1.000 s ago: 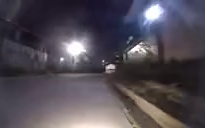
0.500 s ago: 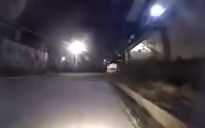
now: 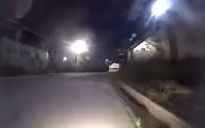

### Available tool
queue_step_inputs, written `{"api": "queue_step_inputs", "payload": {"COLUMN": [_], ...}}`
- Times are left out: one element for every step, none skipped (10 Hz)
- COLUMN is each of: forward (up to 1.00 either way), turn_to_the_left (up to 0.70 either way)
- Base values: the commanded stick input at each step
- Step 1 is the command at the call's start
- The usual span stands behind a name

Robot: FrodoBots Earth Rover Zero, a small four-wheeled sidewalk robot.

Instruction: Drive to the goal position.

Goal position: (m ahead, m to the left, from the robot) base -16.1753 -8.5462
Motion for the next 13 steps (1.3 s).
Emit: {"api": "queue_step_inputs", "payload": {"forward": [0.7, 0.7, 0.7, 0.7, 0.7, 0.7, 0.7, 0.7, 0.7, 0.59, 0.23, 0.0, 0.0], "turn_to_the_left": [0.0, 0.0, 0.0, 0.0, 0.0, 0.0, 0.0, 0.0, 0.0, 0.0, 0.0, 0.0, 0.0]}}
